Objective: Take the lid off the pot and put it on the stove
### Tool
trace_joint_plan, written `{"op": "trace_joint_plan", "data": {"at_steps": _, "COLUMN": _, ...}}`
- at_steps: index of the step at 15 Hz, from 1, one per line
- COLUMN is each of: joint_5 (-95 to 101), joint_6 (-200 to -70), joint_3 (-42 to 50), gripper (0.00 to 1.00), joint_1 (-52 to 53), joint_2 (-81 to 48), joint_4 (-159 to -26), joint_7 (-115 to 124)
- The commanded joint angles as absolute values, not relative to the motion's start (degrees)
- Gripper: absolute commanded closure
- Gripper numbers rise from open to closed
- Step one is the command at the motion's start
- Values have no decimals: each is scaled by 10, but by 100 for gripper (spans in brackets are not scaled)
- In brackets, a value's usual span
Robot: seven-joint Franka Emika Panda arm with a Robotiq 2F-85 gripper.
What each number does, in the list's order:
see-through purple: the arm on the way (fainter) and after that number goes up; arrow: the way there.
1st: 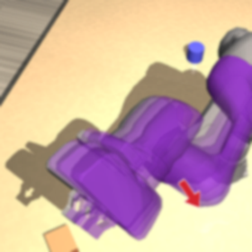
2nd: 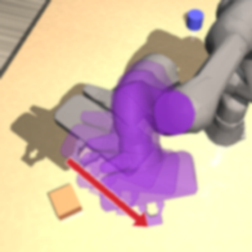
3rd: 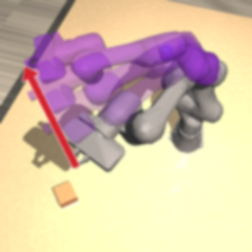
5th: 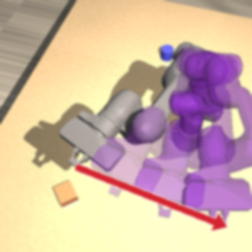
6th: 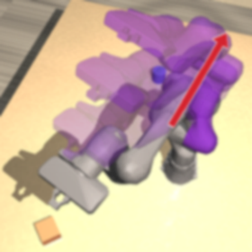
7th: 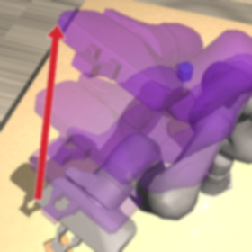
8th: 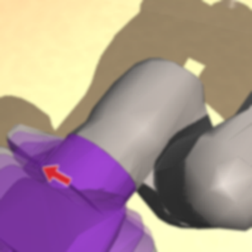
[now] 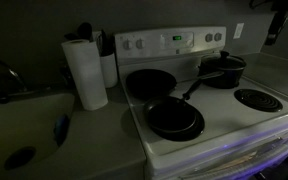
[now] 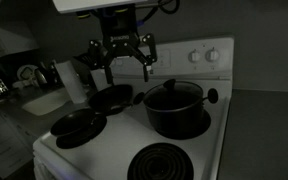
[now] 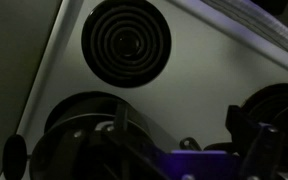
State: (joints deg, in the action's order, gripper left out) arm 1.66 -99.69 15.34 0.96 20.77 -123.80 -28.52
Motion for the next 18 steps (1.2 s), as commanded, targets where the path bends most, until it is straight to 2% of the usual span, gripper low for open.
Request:
{"op": "trace_joint_plan", "data": {"at_steps": 1, "joint_5": 11, "joint_6": -995, "joint_3": 140, "gripper": 0, "joint_1": -7, "joint_2": 206, "joint_4": -1236, "joint_7": -290}}
{"op": "trace_joint_plan", "data": {"at_steps": 11, "joint_5": -3, "joint_6": -1065, "joint_3": 179, "gripper": 0, "joint_1": -17, "joint_2": 112, "joint_4": -1169, "joint_7": -424}}
{"op": "trace_joint_plan", "data": {"at_steps": 17, "joint_5": -36, "joint_6": -1076, "joint_3": 162, "gripper": 0, "joint_1": -35, "joint_2": 22, "joint_4": -1096, "joint_7": -442}}
{"op": "trace_joint_plan", "data": {"at_steps": 18, "joint_5": -20, "joint_6": -1080, "joint_3": 155, "gripper": 0, "joint_1": -40, "joint_2": 58, "joint_4": -1131, "joint_7": -419}}
